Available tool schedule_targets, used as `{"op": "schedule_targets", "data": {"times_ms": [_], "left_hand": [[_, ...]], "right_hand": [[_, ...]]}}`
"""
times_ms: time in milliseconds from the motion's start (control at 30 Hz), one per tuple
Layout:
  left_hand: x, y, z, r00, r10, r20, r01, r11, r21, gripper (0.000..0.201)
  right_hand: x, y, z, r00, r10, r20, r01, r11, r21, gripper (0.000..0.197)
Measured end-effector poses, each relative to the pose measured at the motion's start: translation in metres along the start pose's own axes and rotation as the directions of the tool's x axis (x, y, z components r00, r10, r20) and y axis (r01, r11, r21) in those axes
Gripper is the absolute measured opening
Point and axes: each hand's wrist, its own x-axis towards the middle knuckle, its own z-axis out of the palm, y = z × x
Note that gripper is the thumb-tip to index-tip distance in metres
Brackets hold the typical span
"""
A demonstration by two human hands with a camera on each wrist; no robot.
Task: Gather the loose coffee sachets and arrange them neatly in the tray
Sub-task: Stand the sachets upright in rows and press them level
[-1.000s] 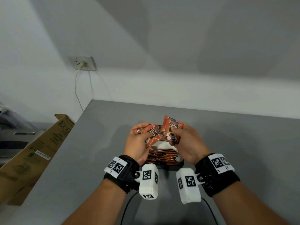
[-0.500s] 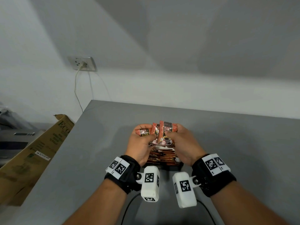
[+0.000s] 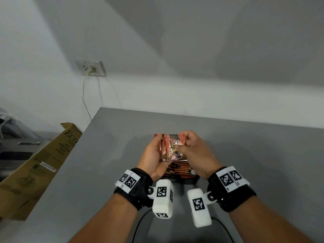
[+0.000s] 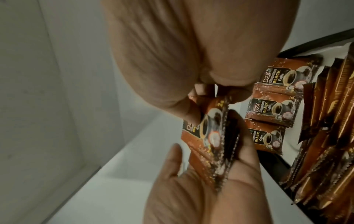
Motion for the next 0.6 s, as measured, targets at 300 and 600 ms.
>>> {"op": "schedule_targets", "data": {"times_ms": [300,600], "left_hand": [[-0.002,-0.003,-0.007,0.992,-0.056,0.112,0.052,0.998,0.039,0.049],[-0.005,-0.002,-0.005,0.966,-0.066,0.249,0.071,0.997,-0.01,0.064]], "right_hand": [[0.006,0.006,-0.002,0.954,-0.263,0.143,0.297,0.765,-0.572,0.063],[0.007,-0.001,-0.003,0.818,-0.374,0.437,0.57,0.628,-0.53,0.087]]}}
